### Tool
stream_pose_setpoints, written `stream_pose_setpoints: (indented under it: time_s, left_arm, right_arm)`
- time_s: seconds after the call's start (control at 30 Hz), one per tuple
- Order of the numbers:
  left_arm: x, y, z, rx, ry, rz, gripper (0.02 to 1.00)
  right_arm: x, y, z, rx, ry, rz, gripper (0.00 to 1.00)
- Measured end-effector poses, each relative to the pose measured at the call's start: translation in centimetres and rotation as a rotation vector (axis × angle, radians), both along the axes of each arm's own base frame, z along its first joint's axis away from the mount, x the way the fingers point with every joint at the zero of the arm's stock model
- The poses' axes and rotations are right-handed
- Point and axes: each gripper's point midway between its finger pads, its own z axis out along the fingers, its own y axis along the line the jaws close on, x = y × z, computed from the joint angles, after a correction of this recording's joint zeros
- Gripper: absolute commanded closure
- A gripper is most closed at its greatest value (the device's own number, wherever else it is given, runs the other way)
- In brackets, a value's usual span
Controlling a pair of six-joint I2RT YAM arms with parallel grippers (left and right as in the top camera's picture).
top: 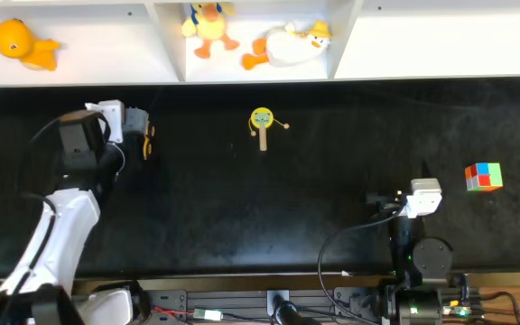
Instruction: Store Toys
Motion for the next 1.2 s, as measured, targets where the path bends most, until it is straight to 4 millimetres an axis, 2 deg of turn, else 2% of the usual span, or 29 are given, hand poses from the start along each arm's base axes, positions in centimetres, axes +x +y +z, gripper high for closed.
stream_pose_setpoints:
  time_s: [0.37,0.67,1.03,1.2]
  left_arm:
    - [-1.0,-0.1,2.4,0.005,-0.039,0.0,0.658]
    - [-1.1,-0.1,5.8,0.018,-0.148,0.0,0.68]
    - [0.4,0.1,8.1,0.032,-0.259,0.0,0.689]
    - [0.6,0.1,8.1,0.032,-0.263,0.0,0.702]
  right_arm:
    - [0.0,0.0,0.0,0.0,0.0,0.0,0.005]
    - [0.0,0.0,0.0,0.0,0.0,0.0,0.005]
    - [0.0,0.0,0.0,0.0,0.0,0.0,0.007]
    - [0.0,0.0,0.0,0.0,0.0,0.0,0.005]
